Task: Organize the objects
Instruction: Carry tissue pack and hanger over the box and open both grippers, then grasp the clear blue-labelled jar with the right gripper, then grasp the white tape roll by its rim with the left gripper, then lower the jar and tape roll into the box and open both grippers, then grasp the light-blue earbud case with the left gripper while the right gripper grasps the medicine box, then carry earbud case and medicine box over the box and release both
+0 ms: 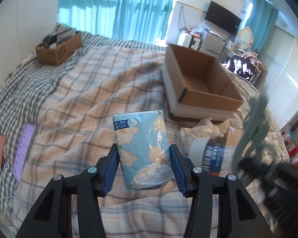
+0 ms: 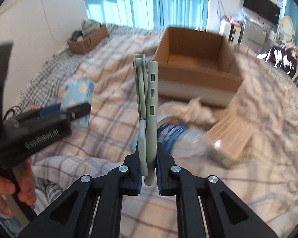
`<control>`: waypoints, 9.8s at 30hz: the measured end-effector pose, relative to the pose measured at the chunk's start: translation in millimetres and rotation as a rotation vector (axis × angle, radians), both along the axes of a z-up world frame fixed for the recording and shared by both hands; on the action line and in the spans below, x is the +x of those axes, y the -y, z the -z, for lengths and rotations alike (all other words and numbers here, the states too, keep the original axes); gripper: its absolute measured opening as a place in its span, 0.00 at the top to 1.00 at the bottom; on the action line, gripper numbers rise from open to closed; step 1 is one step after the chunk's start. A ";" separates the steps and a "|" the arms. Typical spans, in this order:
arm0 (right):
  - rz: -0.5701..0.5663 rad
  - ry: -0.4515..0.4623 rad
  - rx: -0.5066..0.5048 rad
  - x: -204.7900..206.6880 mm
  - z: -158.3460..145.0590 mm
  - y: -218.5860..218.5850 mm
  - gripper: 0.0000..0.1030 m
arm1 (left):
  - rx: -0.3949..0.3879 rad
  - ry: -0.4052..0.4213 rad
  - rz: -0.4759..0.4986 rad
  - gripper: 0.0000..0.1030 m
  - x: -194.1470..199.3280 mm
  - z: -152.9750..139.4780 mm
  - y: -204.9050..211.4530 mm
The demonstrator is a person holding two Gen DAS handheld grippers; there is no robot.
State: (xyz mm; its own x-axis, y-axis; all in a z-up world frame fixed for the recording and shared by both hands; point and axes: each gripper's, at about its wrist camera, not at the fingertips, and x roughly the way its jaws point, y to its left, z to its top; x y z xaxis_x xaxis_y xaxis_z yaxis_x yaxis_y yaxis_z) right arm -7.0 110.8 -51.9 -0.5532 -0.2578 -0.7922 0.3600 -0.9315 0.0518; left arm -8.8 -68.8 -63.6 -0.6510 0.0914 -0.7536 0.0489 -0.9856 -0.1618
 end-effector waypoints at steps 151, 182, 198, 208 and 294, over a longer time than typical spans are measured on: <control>-0.003 -0.095 0.113 -19.7 -26.2 -97.2 0.35 | -0.183 0.041 0.164 0.97 -19.3 31.9 -94.0; -0.009 -0.342 -0.016 -164.1 -104.7 -73.3 0.36 | -0.224 -0.089 0.097 0.97 -203.7 -76.3 -105.4; 0.074 -0.231 -0.088 -224.2 -34.6 -95.8 0.23 | -0.247 0.029 0.181 0.71 -245.2 3.2 -120.2; 0.132 -0.269 -0.050 -169.9 -87.9 -116.0 0.17 | -0.190 0.016 0.183 0.24 -205.6 -43.0 -116.6; 0.290 -0.070 0.158 -39.7 25.9 -78.8 0.21 | 0.049 0.058 0.084 0.51 -50.2 40.5 -32.2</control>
State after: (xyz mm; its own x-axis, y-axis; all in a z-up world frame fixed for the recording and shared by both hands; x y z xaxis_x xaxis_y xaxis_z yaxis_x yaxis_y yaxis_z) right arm -46.7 189.6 -77.7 -0.6399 0.0416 -0.7674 0.0763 -0.9902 -0.1173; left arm -59.0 -36.5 -104.1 -0.5951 0.1814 -0.7829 -0.0230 -0.9776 -0.2091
